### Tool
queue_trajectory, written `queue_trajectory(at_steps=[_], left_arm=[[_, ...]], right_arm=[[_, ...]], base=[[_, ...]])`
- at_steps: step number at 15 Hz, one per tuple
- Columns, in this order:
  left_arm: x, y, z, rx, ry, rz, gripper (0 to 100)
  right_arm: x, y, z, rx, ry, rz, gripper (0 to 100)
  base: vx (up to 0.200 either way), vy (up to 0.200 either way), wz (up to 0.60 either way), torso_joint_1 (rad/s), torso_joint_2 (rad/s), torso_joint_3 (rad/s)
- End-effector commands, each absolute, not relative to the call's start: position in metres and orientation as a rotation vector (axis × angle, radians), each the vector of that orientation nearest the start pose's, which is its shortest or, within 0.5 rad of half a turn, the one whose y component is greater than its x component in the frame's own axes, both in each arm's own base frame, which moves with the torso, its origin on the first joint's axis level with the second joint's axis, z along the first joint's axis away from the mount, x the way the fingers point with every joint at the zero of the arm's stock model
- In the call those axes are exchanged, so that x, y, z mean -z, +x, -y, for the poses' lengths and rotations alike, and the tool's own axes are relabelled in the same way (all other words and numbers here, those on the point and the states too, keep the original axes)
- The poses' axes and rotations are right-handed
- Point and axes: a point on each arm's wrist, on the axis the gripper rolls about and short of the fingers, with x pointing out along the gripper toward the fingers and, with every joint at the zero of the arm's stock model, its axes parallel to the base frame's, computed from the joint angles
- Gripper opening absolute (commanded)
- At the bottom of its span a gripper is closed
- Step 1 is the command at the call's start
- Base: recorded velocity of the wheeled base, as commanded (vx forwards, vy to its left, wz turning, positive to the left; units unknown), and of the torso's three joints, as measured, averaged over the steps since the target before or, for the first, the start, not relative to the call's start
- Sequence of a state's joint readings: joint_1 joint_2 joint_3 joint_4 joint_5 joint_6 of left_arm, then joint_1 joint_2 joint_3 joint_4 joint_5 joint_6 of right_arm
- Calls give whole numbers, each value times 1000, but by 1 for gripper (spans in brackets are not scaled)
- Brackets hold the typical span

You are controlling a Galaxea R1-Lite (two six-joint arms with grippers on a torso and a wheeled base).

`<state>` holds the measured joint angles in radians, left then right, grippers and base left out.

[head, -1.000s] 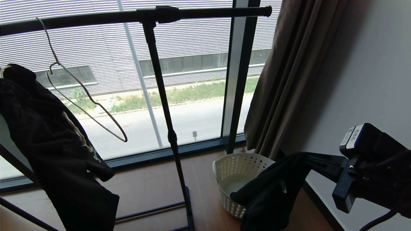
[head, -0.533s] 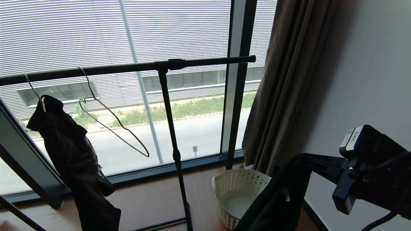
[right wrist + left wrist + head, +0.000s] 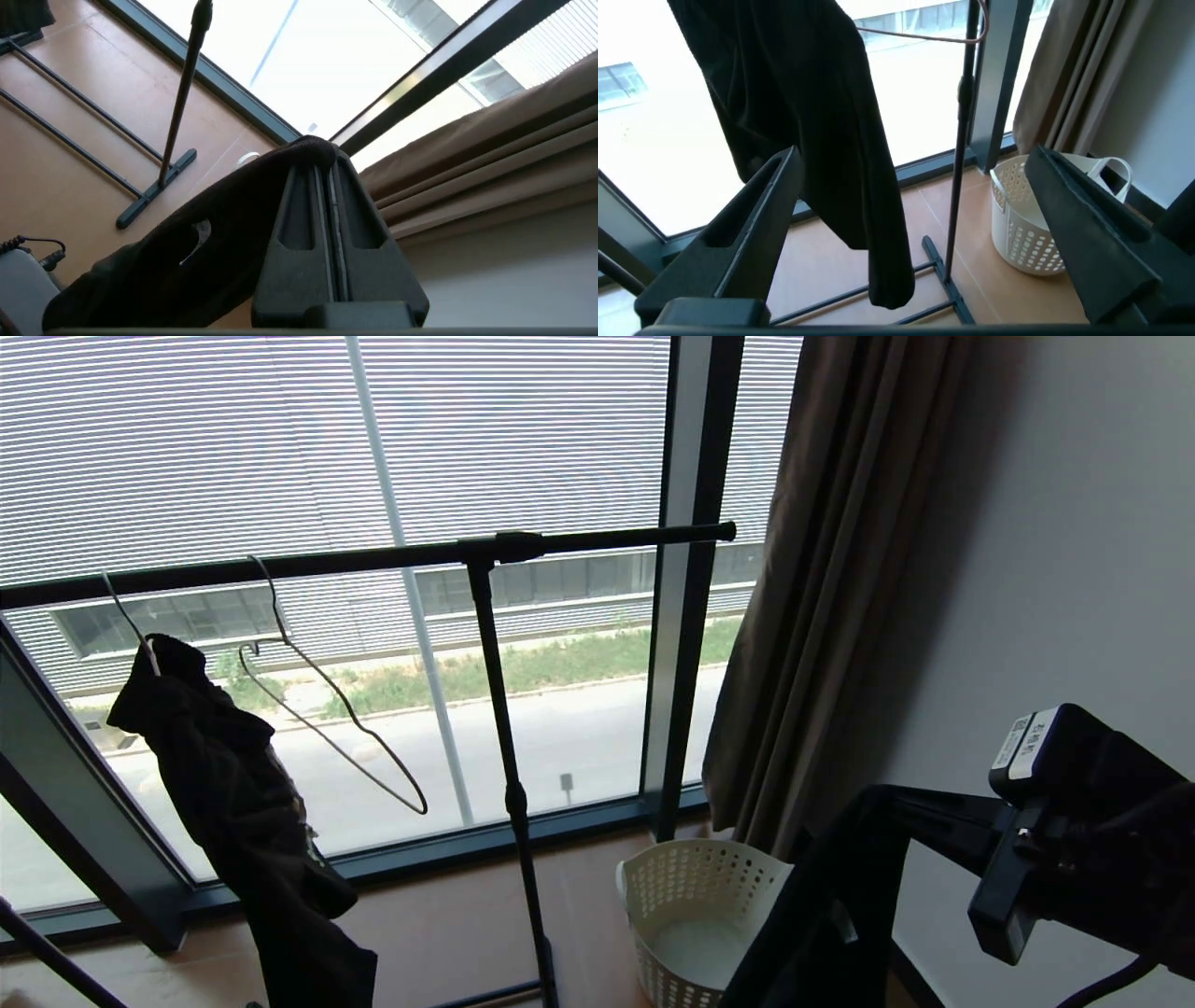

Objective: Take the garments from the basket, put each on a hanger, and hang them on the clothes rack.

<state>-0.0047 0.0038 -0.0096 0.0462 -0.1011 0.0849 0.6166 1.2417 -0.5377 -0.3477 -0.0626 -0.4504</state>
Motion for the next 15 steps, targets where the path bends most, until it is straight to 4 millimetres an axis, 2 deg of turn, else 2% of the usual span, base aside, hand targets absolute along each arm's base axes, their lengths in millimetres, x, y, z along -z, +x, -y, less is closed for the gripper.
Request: queue_trajectory(at_steps=[1,7,13,15], left_arm=[[-73,-23,2,109,81,-37,100],[-73,-23,2,109,87,-38,100],[-73,-23,2,109,87,-37,100],[-73,-23,2,112,87,-38,100]], right_arm=[[-193,149,-104,-618,-555,-210,0],[-193,148,-104,-619,-553,-210,0],[-192,149,-104,-620,-555,-216,0],[-191,149,-104,-621,-556,-219,0]], base=[[0,0,0,0,0,0],[0,0,0,0,0,0],[0,0,600,6,-1,5],[0,100,0,-1,-1,4]])
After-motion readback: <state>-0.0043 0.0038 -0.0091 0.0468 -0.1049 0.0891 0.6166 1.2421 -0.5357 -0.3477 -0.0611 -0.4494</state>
